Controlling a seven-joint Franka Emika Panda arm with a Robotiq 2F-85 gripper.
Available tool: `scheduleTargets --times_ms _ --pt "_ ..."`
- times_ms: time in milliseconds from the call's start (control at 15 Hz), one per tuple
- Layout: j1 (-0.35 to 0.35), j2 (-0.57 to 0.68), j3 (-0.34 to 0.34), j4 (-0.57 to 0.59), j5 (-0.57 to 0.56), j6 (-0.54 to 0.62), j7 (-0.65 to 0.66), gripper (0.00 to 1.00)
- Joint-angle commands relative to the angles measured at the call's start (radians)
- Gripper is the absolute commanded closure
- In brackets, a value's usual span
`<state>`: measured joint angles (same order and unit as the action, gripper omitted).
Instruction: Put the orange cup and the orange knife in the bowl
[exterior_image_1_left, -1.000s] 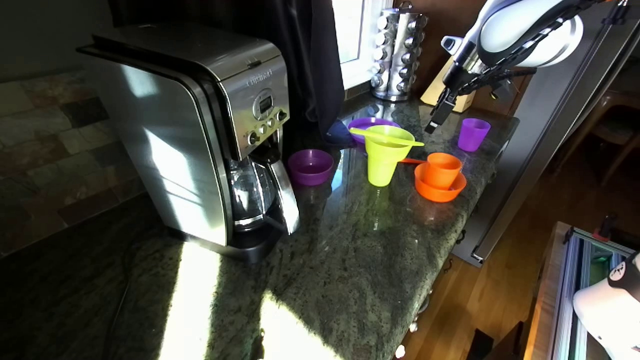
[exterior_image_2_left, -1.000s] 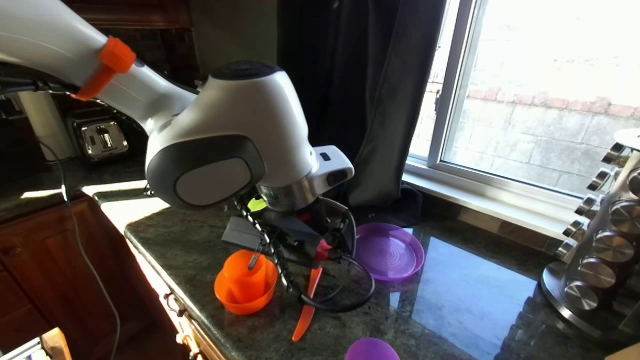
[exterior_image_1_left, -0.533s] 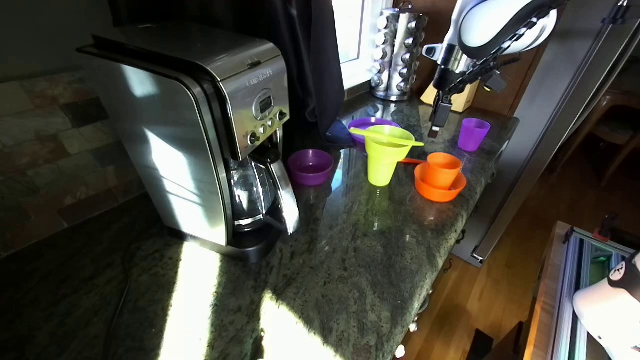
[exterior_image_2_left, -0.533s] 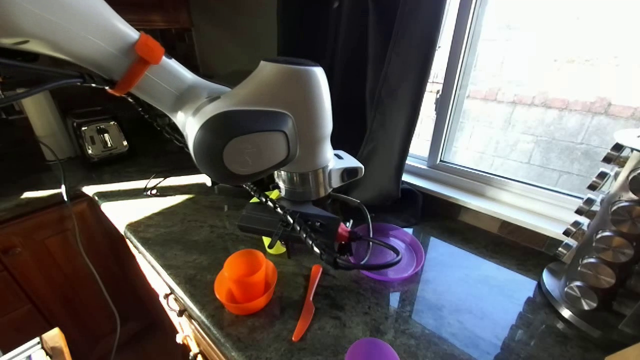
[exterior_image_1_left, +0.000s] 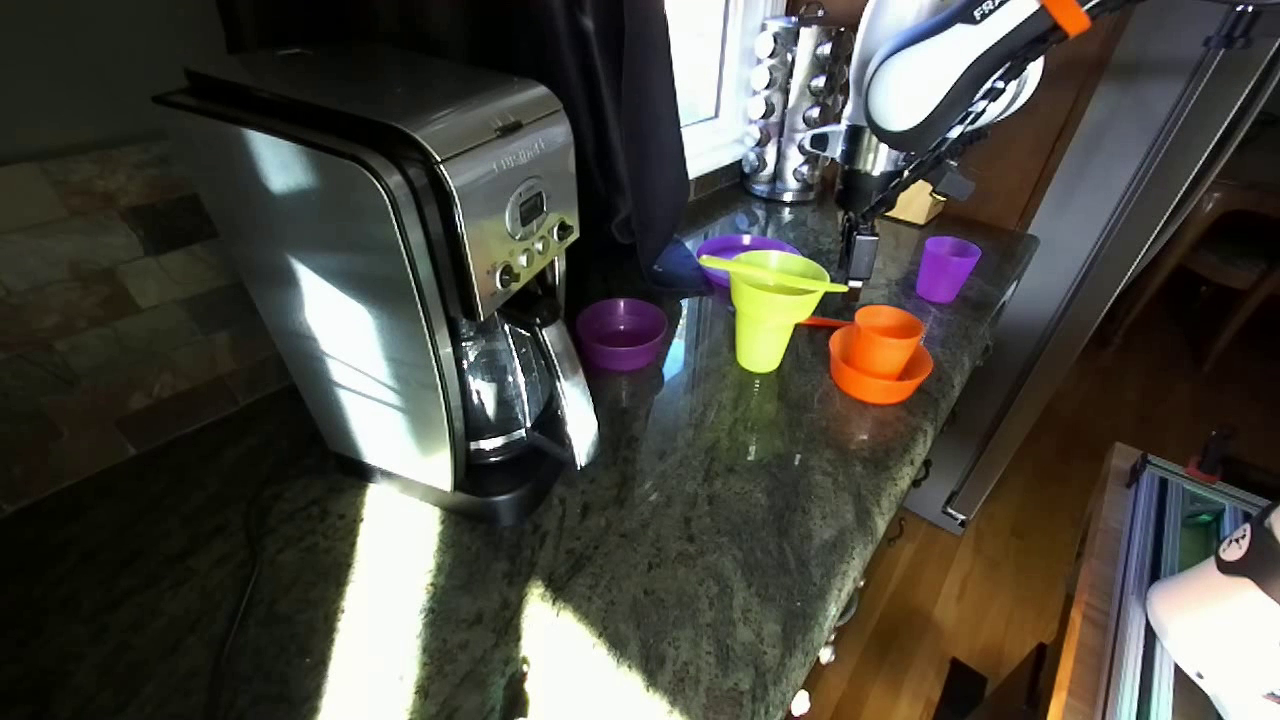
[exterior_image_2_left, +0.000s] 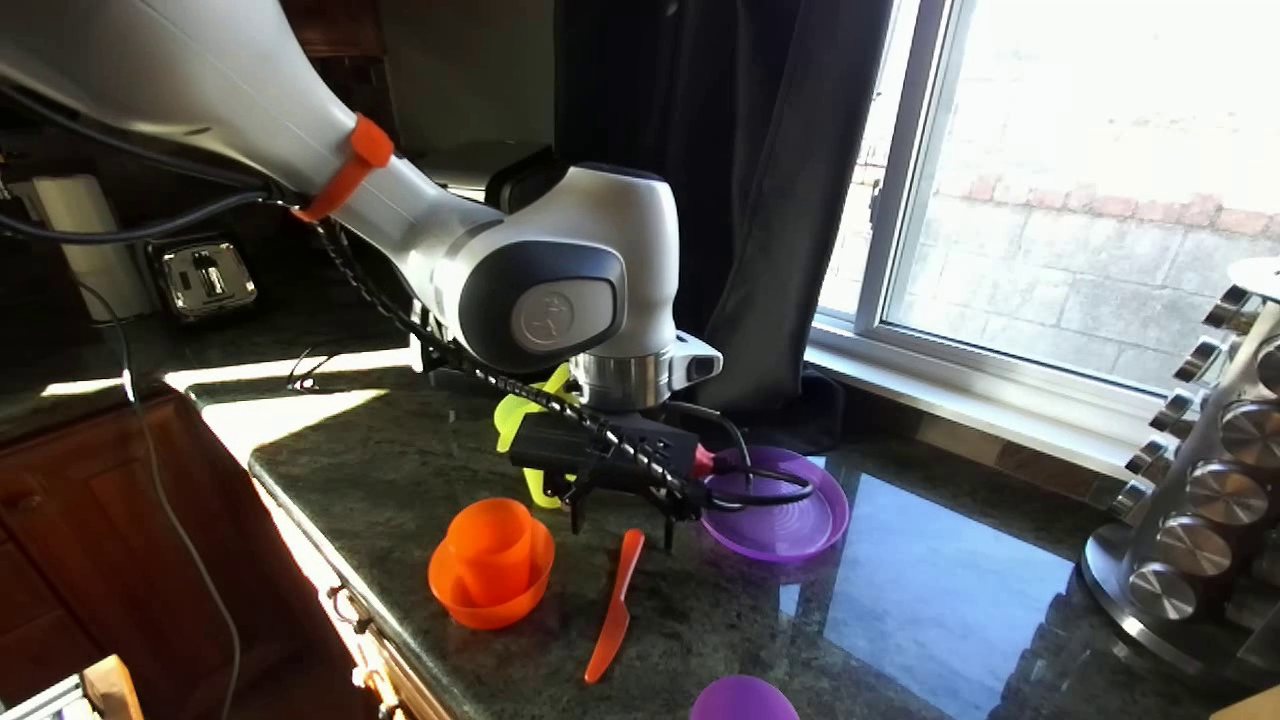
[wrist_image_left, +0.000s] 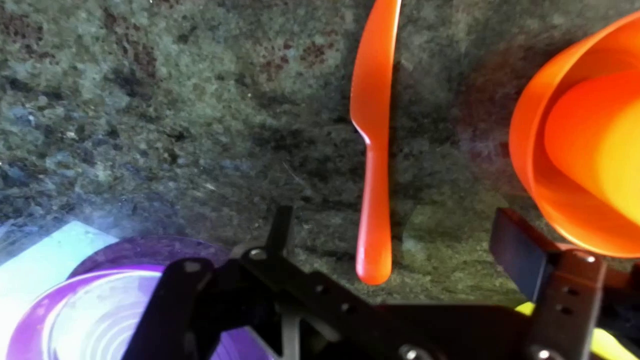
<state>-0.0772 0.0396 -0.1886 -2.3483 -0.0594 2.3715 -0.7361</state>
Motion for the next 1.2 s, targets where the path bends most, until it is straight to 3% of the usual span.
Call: scheduleTargets --times_ms 0,533,867,1000,1133 --pt "-0.024 0.063 0.029 0.046 -0.048 -0.030 -0.009 0.00" --pt "-0.037 0.116 0.054 0.070 -0.065 -0.037 -0.023 0.00" --pt "-0.044 0.139 0.064 0.068 -0.066 -0.038 -0.040 0.08" --pt "-0.045 0.146 0.067 0.069 -0.066 -0.038 -0.042 0.16" --pt "-0.046 0.151 0.070 0.068 -0.067 -0.037 -0.044 0.41"
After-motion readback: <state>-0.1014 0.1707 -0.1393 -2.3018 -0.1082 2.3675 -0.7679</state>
